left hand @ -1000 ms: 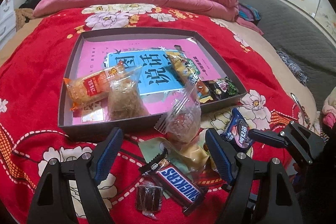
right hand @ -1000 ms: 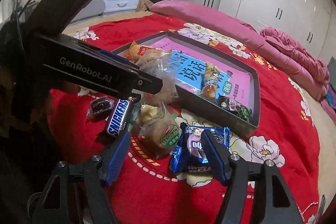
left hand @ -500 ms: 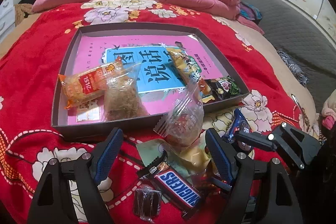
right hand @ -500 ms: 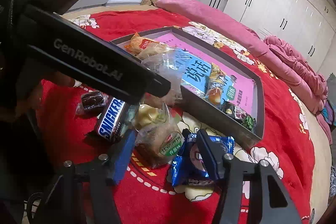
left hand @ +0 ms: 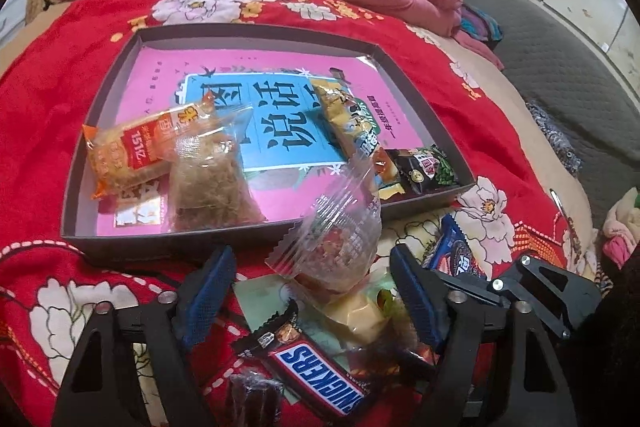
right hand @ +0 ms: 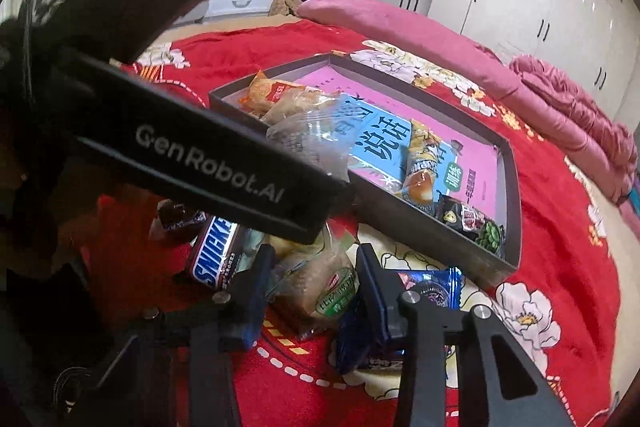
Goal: Organize snacks
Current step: 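Grasp the clear bag of red candies with left gripper while right gripper grasps the green-label clear bag, then carry the red candy bag into the tray with left gripper while right gripper carries the green-label bag in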
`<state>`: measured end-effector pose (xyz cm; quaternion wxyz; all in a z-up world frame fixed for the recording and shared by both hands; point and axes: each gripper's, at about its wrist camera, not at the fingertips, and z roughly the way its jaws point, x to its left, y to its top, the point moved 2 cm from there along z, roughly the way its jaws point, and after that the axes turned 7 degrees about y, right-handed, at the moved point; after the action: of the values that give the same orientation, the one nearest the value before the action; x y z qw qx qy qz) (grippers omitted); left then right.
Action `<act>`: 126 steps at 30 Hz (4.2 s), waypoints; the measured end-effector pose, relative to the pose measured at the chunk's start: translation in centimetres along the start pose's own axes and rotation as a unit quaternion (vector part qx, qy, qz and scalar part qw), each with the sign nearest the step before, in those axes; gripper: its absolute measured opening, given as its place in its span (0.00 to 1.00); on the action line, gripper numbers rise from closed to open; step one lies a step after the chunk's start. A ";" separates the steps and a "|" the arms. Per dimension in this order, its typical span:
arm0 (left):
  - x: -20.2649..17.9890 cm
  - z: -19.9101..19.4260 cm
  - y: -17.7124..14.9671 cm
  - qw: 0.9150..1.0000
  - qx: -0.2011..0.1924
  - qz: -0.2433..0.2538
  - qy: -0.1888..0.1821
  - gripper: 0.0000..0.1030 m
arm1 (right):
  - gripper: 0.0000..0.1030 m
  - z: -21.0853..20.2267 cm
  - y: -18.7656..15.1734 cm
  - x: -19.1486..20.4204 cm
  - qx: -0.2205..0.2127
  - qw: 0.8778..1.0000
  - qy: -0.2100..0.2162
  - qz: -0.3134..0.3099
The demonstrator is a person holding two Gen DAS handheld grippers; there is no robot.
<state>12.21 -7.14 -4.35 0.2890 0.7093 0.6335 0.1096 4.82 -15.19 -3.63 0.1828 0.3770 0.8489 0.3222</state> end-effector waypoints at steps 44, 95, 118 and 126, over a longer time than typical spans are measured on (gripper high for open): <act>1.7 -2.8 0.9 0.998 -0.037 -0.027 -0.032 0.41 | 0.36 0.8 -0.3 -1.8 0.003 0.998 0.021 0.053; 11.2 -4.6 2.6 0.986 -0.084 -0.140 0.045 0.41 | 0.34 -3.2 3.3 -9.8 -0.131 0.956 0.039 0.261; 9.7 -1.7 3.1 0.989 -0.054 -0.127 0.049 0.41 | 0.34 -2.6 3.5 -10.6 -0.134 0.946 0.025 0.294; 9.0 -0.8 3.4 0.990 -0.047 -0.122 0.048 0.41 | 0.34 -2.0 3.6 -11.0 -0.132 0.943 0.025 0.305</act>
<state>16.19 1.67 -3.76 0.3026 0.6062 0.7227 0.1368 12.74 -22.53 1.08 0.1030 0.5823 0.6473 0.4809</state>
